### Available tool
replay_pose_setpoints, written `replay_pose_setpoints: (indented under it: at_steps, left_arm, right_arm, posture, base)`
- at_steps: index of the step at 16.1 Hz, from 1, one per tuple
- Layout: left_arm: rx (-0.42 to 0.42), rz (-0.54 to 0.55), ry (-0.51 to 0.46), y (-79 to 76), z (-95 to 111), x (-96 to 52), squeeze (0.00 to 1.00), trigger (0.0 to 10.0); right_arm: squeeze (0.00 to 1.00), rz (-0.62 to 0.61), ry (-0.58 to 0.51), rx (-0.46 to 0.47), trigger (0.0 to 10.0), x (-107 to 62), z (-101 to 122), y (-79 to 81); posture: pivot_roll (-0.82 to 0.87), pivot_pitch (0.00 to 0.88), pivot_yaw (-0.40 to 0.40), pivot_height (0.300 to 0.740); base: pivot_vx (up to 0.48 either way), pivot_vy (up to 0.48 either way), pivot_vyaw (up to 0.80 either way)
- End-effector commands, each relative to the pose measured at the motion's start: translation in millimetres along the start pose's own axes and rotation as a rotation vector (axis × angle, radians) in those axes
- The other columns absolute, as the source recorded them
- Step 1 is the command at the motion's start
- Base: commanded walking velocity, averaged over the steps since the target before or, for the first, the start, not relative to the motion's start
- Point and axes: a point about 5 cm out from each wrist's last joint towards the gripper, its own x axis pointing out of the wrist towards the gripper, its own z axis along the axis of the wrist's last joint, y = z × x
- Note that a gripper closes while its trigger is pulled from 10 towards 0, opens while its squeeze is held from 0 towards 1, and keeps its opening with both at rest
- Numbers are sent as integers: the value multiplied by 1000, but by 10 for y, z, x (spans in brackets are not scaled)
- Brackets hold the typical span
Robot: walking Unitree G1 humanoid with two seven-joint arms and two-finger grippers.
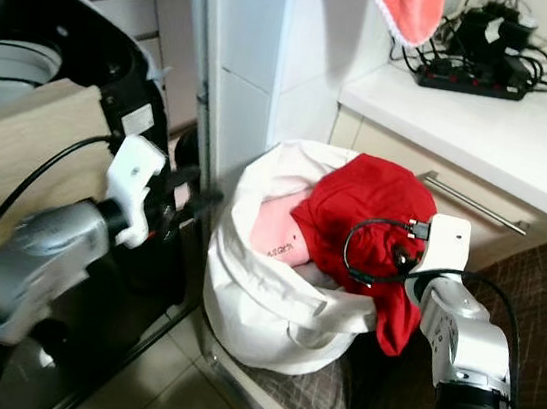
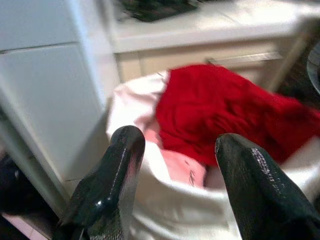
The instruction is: Clothes washing
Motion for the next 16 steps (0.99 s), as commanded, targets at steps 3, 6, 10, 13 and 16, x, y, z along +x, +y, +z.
replay_pose_setpoints:
  at_steps: [3, 6, 10, 13, 16]
  left_arm:
    - [56, -87, 4, -4, 27, -59, 0, 10000]
    - [81, -172, 11, -61, 26, -77, 0, 10000]
    - [80, -239, 23, -139, 3, -102, 0, 10000]
    - [77, -252, 30, -148, -9, -117, 0, 10000]
    - [82, -257, 32, -133, 8, -121, 0, 10000]
  right_arm:
    - [1000, -41, 37, 45, 10000, -9, -100, -84]
    - [208, 26, 67, 206, 10000, 15, -242, -32]
    - [0, 53, 159, 319, 10000, 34, -483, -1]
    - [0, 81, 175, 356, 8980, 22, -555, 50]
    - [0, 96, 147, 370, 0, 11, -488, 62]
  posture:
    - [-148, 9, 15, 740]
    - [-153, 6, 13, 740]
    - [-149, 5, 6, 740]
    - [-146, 4, 4, 740]
    - [-147, 6, 9, 740]
  base:
    - [0, 0, 0]
    - [0, 0, 0]
    - [0, 0, 0]
    - [0, 0, 0]
    - [0, 0, 0]
